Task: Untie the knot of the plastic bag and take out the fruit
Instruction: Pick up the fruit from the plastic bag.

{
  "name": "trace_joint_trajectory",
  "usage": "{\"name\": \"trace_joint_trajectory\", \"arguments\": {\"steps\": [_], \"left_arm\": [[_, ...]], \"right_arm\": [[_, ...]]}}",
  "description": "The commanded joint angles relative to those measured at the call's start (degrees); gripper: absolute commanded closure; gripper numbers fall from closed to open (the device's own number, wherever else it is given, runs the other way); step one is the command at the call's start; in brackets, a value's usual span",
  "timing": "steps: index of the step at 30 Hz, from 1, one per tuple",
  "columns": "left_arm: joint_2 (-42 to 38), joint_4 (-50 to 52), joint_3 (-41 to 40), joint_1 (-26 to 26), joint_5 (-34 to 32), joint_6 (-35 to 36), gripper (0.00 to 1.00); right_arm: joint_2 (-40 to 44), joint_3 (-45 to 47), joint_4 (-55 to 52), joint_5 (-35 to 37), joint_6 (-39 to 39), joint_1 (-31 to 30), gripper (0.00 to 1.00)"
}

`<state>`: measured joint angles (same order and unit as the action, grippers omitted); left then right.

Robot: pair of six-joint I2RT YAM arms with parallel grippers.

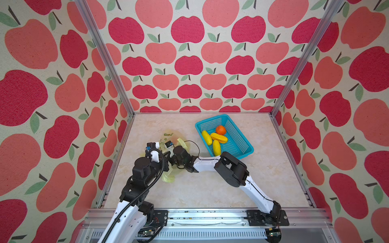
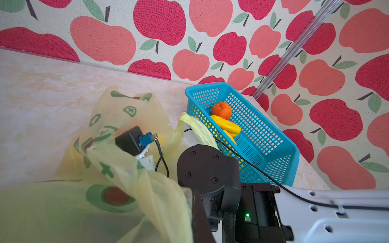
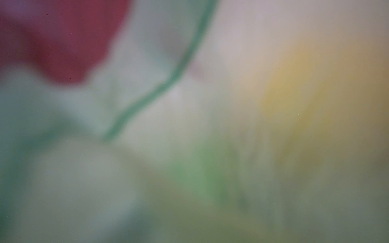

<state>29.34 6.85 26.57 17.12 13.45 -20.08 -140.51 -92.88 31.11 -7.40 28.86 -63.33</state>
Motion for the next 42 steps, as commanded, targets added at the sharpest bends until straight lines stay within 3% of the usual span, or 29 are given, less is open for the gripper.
{"name": "trace_joint_trajectory", "arguments": {"steps": [1, 4, 9, 15, 18, 24, 30, 37, 42], "left_arm": [[-0.84, -2.26, -0.29, 0.02, 0.90, 0.05, 1.00], [-0.39, -2.15, -0.20, 0.01, 1.18, -0.04, 1.00], [-1.02, -1.91, -0.16, 0.06, 0.87, 0.04, 1.00], [-0.22, -2.13, -0.16, 0.04, 0.96, 0.04, 1.00], [-0.12, -1.85, 0.06, 0.02, 1.21, 0.04, 1.00], [-0.41, -1.05, -0.11, -0.02, -0.95, 0.12, 1.00], [1.85, 2.77, 1.38, -0.07, -5.02, 0.12, 1.00], [1.51, 3.25, 1.03, -0.16, -7.13, -0.05, 1.00], [0.16, 3.70, 1.08, -0.16, -7.30, -0.05, 1.00]], "right_arm": [[2.85, 3.66, 1.58, 1.84, 0.82, 1.86, 0.36], [4.00, 4.85, 1.33, 1.99, -0.91, 2.05, 0.32], [1.83, 0.70, -2.78, 2.13, -1.96, 1.22, 0.08], [-1.70, -7.55, -12.44, 5.10, -3.79, 1.08, 0.03], [-2.86, -8.91, -13.21, 5.80, -3.85, 1.10, 0.10], [-0.61, -6.92, -13.82, 5.96, -4.58, 1.18, 0.35], [11.45, 8.38, -5.84, 5.60, -6.55, 1.07, 0.51], [32.49, 31.45, 4.47, 8.18, -13.70, -0.98, 0.58], [44.62, 42.91, 8.50, 11.64, -17.58, -2.07, 0.61]]}}
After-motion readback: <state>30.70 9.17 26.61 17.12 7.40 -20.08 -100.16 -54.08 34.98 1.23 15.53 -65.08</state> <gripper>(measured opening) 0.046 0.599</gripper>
